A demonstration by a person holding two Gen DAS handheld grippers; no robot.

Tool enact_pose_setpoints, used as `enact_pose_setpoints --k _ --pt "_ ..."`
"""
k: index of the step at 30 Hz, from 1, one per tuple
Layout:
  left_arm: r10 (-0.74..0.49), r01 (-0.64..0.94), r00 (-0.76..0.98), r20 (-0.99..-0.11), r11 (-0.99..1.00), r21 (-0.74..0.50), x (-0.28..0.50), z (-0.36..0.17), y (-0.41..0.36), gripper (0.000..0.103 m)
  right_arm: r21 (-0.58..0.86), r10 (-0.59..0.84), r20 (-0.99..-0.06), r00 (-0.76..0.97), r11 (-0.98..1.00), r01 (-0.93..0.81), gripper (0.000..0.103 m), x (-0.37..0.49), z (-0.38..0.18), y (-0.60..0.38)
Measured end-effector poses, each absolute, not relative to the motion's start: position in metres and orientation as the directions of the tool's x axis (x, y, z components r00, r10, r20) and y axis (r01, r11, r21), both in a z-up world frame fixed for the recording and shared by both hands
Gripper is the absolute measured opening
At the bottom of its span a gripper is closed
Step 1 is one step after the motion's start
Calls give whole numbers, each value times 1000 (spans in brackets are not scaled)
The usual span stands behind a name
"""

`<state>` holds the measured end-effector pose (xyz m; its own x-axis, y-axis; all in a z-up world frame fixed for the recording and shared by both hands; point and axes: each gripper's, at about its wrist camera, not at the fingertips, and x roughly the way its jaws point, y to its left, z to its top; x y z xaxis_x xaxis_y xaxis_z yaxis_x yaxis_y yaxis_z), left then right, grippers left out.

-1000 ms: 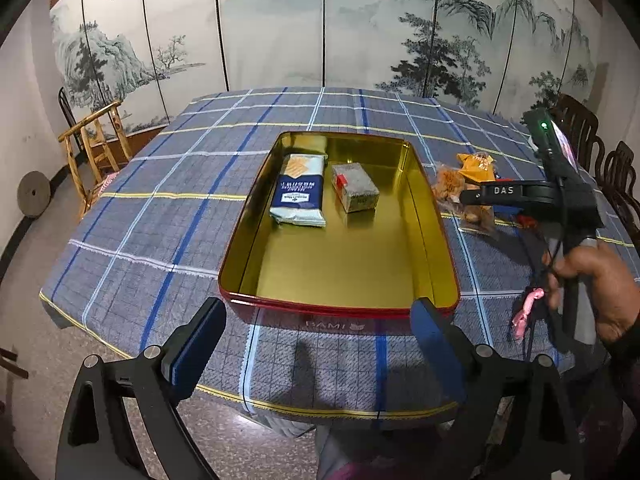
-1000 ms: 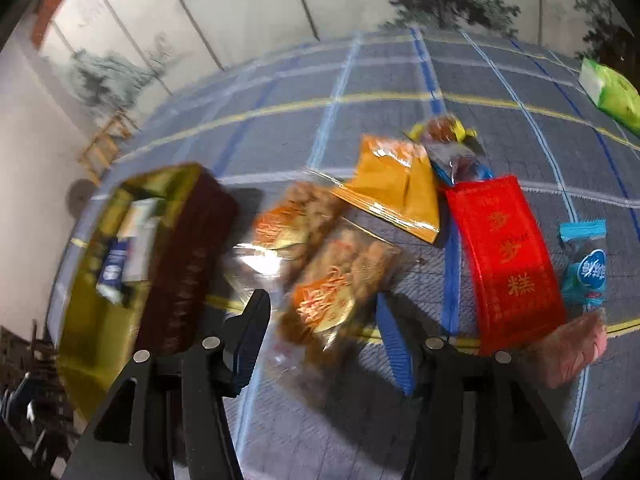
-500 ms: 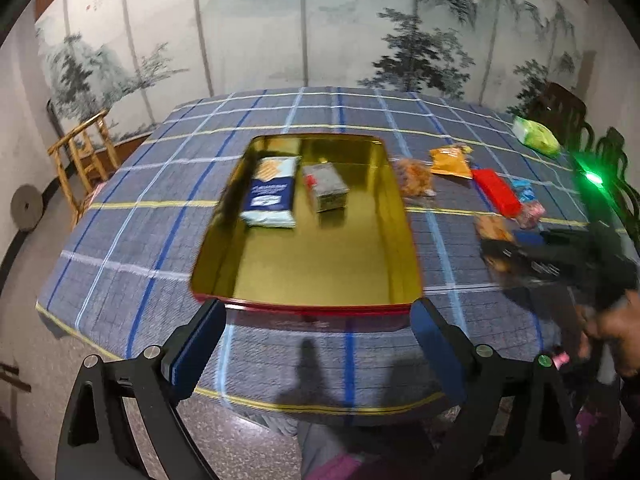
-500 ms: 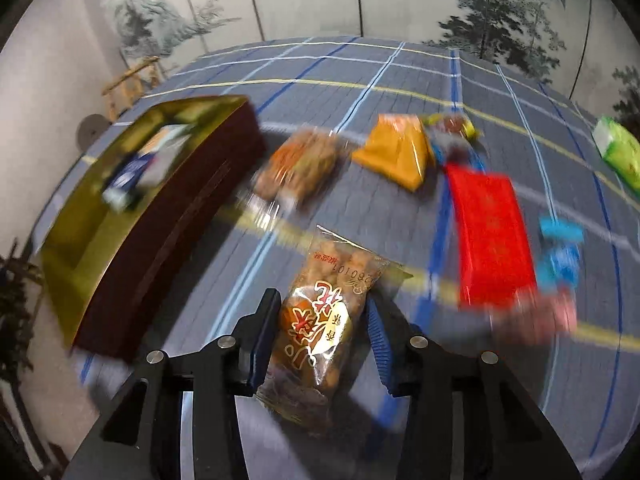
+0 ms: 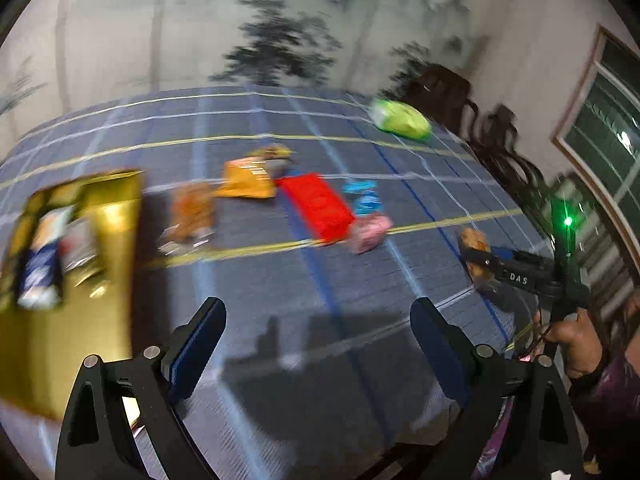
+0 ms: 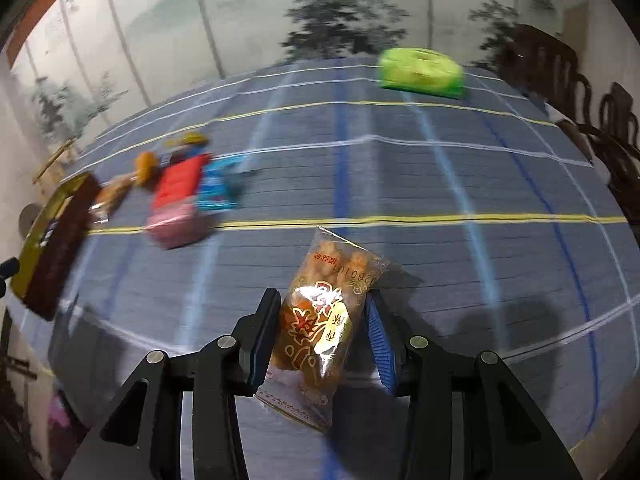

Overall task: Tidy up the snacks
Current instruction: 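Grasp the peanut candy bag with the right gripper and lift it, then grasp the pink wrapped candy with the left gripper while the right holds the peanut bag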

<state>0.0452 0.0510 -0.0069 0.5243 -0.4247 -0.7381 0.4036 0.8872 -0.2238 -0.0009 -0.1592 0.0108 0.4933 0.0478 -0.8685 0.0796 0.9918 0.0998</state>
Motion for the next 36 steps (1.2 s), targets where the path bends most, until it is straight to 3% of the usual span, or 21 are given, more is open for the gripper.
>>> enact_pose_setpoints --k 7,20,22,25,33,34,35,36 --pt "-401 507 524 -751 856 -103 80 -20 -27 90 125 55 -854 517 987 101 45 10 -3 -194" --pt "-195 285 589 -784 958 -25 120 -51 -78 89 224 146 -810 568 972 70 45 19 -9 -208" --pt "-181 246 587 -789 968 -39 121 -54 -78 86 237 158 -806 571 969 67 45 18 -9 -210" --pt "-159 200 567 -808 978 -52 127 -62 -78 73 255 173 -800 574 965 65 45 17 -10 -212" --pt "-98 155 579 -809 988 -10 126 -74 -87 70 279 192 -796 574 958 66 44 17 -10 -216" --pt "-89 151 583 -808 989 0 126 -74 -87 66 276 189 -798 572 959 67 44 17 -10 -215" --pt "-83 148 589 -804 989 7 126 -74 -87 48 271 185 -800 571 960 68 44 18 -10 -215" --pt "-93 151 594 -799 988 -3 126 -72 -86 43 265 181 -802 570 962 67 44 18 -10 -214"
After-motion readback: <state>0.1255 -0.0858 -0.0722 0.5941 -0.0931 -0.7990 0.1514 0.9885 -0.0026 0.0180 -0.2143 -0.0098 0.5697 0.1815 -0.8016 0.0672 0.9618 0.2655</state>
